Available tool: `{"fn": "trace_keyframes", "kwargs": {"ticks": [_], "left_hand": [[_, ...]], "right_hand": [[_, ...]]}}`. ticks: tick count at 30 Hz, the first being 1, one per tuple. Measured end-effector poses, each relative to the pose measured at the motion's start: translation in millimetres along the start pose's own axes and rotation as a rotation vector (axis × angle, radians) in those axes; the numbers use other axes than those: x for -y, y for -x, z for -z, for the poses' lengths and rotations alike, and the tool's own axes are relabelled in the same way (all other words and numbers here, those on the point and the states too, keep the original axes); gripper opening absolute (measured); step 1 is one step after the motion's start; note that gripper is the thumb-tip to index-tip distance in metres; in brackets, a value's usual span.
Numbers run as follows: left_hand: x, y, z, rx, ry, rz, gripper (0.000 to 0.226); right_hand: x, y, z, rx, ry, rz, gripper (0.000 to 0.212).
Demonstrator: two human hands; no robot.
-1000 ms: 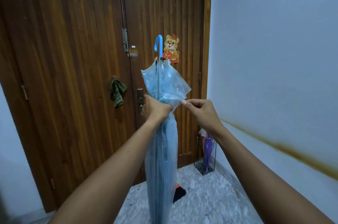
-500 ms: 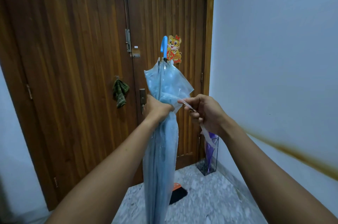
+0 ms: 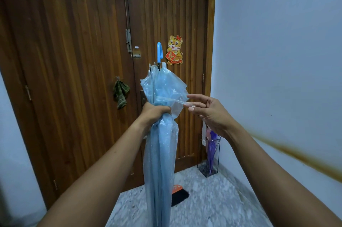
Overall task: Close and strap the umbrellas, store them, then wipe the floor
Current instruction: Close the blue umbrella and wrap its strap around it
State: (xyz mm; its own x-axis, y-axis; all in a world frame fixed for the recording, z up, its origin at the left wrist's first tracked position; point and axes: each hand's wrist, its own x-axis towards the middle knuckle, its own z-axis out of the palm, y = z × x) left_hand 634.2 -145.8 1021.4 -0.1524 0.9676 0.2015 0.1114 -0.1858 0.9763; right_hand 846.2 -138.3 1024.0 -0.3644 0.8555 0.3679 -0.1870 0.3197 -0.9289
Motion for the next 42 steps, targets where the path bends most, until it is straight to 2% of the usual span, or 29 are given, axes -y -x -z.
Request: {"fn": "trace_keyframes", "kwargs": {"ticks": [6, 10, 14, 17, 22, 24, 26, 28, 31, 33, 35, 37, 39, 42], "left_hand": [[-7, 9, 5, 0.329, 0.117, -0.006, 0.046], [-5, 17, 4, 0.465, 0.198, 0.002, 0.052], [-8, 19, 1, 0.492, 0.274, -0.037, 0.059], [-11, 18, -1, 0.598, 0.329, -0.037, 0.066], [-12, 12, -2, 0.765, 0.324, 0.054, 0.078], [-14, 12, -2, 0.843, 0.365, 0.106, 0.074], [-16, 13, -2, 0.857, 0.335, 0.153, 0.071], [-17, 14, 4, 0.778, 0.195, 0.147, 0.073], [-13, 17, 15, 0.554, -0.136, 0.140, 0.054], [-4, 16, 15, 0.355, -0.281, 0.059, 0.050], [7, 22, 6, 0.289, -0.250, -0.034, 0.044], [21, 31, -13, 0.313, -0.226, -0.099, 0.054], [33, 39, -35, 0.136, -0.210, -0.192, 0.065], [38, 38, -49, -0.253, -0.164, -0.292, 0.041]], "right_hand": [[-7, -3, -3, -0.138, 0.103, 0.105, 0.015], [-8, -10, -4, -0.130, 0.068, 0.073, 0.021], [-3, -11, -8, 0.005, 0.067, 0.052, 0.028], [3, -13, -9, 0.088, -0.012, 0.022, 0.029], [7, -17, 0, 0.308, -0.054, -0.177, 0.050], [8, -13, 0, 0.413, -0.132, -0.222, 0.046], [10, -7, -6, 0.425, -0.168, -0.197, 0.035], [9, -7, -10, 0.332, -0.147, -0.134, 0.025], [4, -14, -6, 0.112, -0.013, -0.051, 0.026], [-2, -19, -5, -0.068, 0.144, -0.008, 0.024], [-12, -22, -10, -0.237, 0.291, 0.022, 0.017], [-19, -24, -22, -0.341, 0.362, 0.040, 0.012], [-20, -23, -38, -0.358, 0.428, 0.063, 0.013], [-11, -18, -56, -0.226, 0.551, 0.122, 0.025]]}}
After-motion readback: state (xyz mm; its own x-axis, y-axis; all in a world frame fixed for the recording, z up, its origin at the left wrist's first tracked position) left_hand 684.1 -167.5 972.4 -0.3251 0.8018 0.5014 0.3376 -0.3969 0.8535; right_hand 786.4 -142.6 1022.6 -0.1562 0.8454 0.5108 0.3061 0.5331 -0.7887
